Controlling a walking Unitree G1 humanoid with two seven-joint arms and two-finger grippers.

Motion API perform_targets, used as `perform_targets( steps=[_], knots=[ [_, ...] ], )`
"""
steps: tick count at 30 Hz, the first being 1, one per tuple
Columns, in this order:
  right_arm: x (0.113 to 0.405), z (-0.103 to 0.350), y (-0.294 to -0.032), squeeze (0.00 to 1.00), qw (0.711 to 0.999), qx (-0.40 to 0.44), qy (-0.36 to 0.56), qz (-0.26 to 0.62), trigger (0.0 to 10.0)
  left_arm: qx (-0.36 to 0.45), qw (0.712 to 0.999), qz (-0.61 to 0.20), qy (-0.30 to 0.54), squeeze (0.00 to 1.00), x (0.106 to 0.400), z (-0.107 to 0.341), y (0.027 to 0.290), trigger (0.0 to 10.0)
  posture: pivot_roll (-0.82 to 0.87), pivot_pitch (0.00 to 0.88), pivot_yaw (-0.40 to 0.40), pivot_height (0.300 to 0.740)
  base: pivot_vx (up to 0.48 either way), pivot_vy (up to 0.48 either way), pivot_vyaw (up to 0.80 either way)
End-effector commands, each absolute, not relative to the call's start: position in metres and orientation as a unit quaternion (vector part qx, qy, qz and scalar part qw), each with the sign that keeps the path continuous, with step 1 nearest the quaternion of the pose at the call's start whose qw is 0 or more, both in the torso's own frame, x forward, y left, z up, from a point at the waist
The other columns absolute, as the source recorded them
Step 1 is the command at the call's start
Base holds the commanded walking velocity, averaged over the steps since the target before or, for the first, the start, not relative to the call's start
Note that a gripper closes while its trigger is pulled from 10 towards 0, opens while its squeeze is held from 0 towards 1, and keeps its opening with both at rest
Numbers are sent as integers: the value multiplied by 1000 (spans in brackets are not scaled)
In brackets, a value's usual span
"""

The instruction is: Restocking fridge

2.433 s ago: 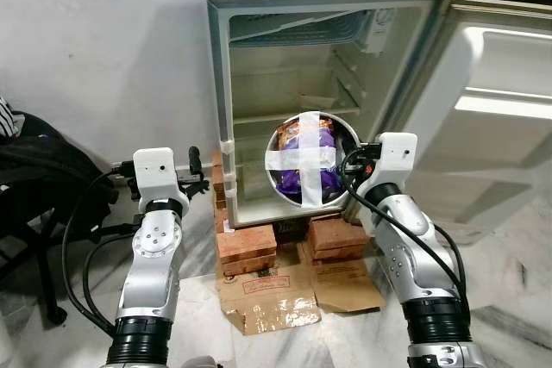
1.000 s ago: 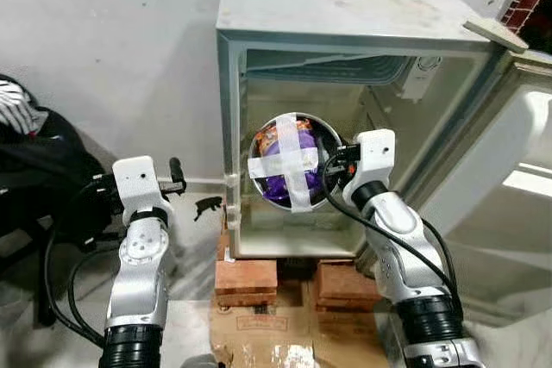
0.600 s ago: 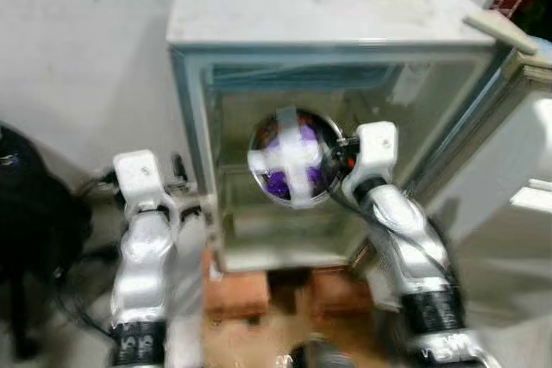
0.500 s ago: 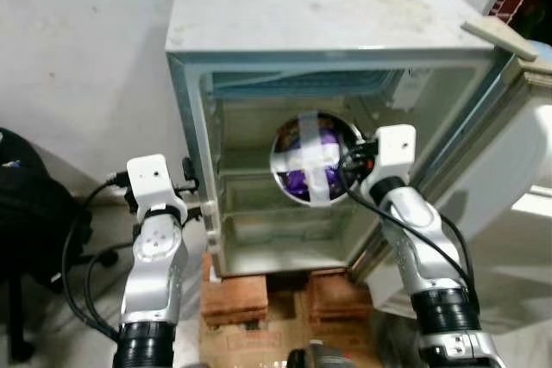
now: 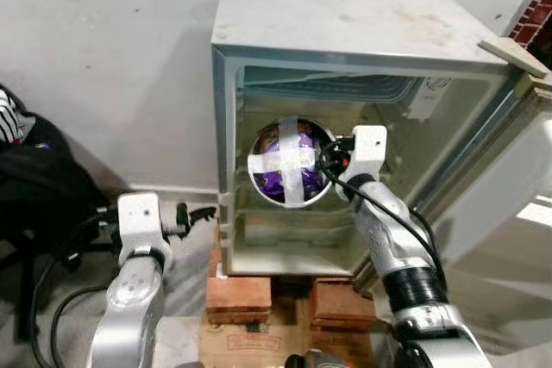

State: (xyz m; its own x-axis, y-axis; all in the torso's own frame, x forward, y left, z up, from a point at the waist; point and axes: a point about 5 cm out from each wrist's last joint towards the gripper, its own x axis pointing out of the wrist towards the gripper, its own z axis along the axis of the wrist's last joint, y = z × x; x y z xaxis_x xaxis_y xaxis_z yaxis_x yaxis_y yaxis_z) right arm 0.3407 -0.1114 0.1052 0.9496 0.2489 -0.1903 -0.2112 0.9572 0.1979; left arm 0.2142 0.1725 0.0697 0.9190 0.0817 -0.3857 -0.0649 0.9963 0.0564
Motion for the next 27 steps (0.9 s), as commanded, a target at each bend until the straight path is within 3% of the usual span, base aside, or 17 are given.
perform_targets(
  steps=[1, 5, 10, 27],
  knots=[
    [348, 113, -110, 0, 983, 107, 95, 112, 10000, 37, 981, 11, 193, 0, 212, 78, 169, 10000, 167, 31, -93, 740, 0, 0, 0],
    [360, 114, -98, 0, 980, 131, 108, 103, 10000, 61, 971, -2, 229, 0, 191, 76, 174, 10000, 210, 69, -99, 740, 0, 0, 0],
    [368, 110, -88, 0, 976, 152, 132, 80, 10000, 81, 967, -47, 237, 0, 179, 83, 163, 10000, 244, 114, -108, 740, 0, 0, 0],
    [377, 101, -91, 0, 943, 262, 187, -83, 10000, 62, 967, -60, 239, 0, 147, 111, 141, 10000, 289, 252, -128, 740, 0, 0, 0]
  ],
)
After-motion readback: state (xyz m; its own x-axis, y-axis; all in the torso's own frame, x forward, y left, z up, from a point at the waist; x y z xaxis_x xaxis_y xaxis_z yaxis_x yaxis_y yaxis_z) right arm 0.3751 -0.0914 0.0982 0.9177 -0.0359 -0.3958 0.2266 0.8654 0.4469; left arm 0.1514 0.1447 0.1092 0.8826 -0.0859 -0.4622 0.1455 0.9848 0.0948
